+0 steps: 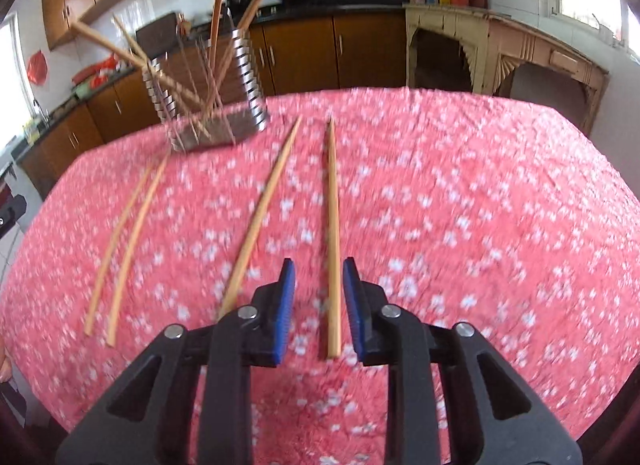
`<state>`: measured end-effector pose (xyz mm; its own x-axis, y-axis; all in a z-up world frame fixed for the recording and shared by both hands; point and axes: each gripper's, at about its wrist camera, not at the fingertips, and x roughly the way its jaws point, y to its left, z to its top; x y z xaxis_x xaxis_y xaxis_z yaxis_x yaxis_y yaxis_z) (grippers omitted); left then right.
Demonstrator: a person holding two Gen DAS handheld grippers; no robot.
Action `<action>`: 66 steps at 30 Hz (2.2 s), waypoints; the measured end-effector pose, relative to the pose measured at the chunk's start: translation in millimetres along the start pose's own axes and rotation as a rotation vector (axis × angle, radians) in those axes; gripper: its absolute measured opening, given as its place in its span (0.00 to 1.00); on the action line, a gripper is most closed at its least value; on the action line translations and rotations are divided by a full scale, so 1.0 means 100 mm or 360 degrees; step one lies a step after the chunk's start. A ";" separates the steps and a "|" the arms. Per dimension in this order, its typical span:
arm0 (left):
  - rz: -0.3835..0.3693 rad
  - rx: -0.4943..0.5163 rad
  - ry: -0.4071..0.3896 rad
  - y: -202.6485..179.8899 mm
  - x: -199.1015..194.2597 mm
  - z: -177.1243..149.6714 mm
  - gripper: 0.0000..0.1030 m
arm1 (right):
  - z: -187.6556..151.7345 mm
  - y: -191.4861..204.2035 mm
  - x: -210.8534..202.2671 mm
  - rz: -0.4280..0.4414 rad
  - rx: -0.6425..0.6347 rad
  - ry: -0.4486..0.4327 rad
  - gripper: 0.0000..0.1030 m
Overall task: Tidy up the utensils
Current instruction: 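Move the right tool back to a chopstick and close on it, then lower the left tool onto a chopstick and close it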
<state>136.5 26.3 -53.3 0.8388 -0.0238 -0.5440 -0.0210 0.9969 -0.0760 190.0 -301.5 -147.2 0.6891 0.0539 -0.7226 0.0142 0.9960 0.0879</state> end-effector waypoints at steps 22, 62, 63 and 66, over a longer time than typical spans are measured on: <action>-0.0157 0.0124 0.0298 -0.37 0.26 -0.49 0.62 | 0.40 -0.53 0.41 -0.0212 0.0392 0.0101 0.08; -0.0079 0.0195 0.0496 0.12 1.01 -0.16 0.28 | 0.52 -0.57 0.56 -0.0307 0.0316 0.0041 0.08; -0.0077 0.0197 0.0497 0.12 1.01 -0.16 0.28 | 0.52 -0.56 0.56 -0.0312 0.0311 0.0042 0.08; -0.0056 0.0224 0.0498 0.09 1.01 -0.17 0.28 | 0.52 -0.55 0.56 -0.0320 0.0305 0.0044 0.08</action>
<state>212.1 32.0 -123.1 0.6299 -0.0585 -0.7745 0.0983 0.9951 0.0048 265.5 -357.1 -157.1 0.6385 -0.1391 -0.7570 0.2873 0.9555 0.0667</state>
